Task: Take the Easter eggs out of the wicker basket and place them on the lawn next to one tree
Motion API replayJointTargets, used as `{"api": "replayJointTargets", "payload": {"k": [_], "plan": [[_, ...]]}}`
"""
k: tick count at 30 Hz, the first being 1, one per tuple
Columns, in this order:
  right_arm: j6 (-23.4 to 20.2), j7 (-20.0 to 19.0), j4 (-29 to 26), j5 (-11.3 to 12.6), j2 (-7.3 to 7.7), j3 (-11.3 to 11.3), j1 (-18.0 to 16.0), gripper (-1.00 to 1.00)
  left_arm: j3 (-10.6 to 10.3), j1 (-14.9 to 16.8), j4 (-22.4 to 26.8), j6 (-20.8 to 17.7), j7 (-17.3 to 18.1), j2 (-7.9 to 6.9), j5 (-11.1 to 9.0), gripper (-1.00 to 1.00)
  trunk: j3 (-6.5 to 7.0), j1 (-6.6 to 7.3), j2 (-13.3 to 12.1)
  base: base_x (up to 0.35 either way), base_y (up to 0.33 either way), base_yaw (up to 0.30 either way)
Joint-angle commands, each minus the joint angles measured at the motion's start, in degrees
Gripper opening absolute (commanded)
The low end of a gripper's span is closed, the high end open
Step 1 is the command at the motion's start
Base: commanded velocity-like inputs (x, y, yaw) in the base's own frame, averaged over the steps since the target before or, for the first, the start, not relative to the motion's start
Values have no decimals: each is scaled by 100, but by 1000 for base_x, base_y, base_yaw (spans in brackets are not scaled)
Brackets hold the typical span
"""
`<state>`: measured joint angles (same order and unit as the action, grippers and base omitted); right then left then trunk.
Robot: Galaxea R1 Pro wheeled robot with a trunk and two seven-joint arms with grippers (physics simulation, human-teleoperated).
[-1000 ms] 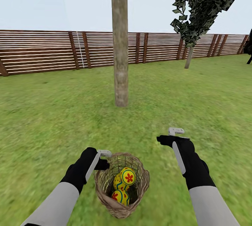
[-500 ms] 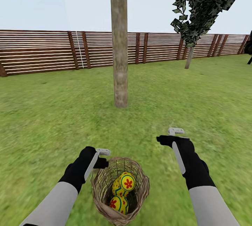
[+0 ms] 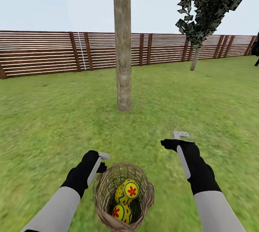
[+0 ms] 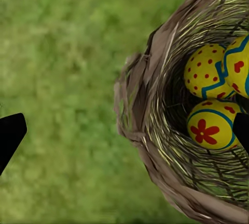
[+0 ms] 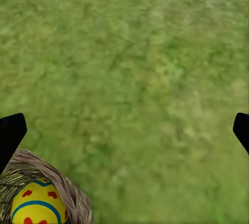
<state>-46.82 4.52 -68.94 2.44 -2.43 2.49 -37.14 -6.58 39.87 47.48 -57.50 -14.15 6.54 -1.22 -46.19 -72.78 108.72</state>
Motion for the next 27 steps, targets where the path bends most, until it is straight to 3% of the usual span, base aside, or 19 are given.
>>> {"api": "replayJointTargets", "payload": {"k": [1, 14, 27], "plan": [[-24, 32, -6, 28, -4, 6, -4, 100, -13, 3, 0, -22, -22, 6, -13, 100, -6, -1, 2, 68, 0, 0], [-29, 32, -6, 28, 14, 6, -4, 100, -19, -6, 4, -31, -9, 48, -31, 100, -6, -1, 2, 8, 0, 0], [-29, 27, -13, 21, 14, 7, -4, 100, -10, -6, 24, -9, -9, 47, -63, 100, -239, -286, 524, 0, 0, 0]]}}
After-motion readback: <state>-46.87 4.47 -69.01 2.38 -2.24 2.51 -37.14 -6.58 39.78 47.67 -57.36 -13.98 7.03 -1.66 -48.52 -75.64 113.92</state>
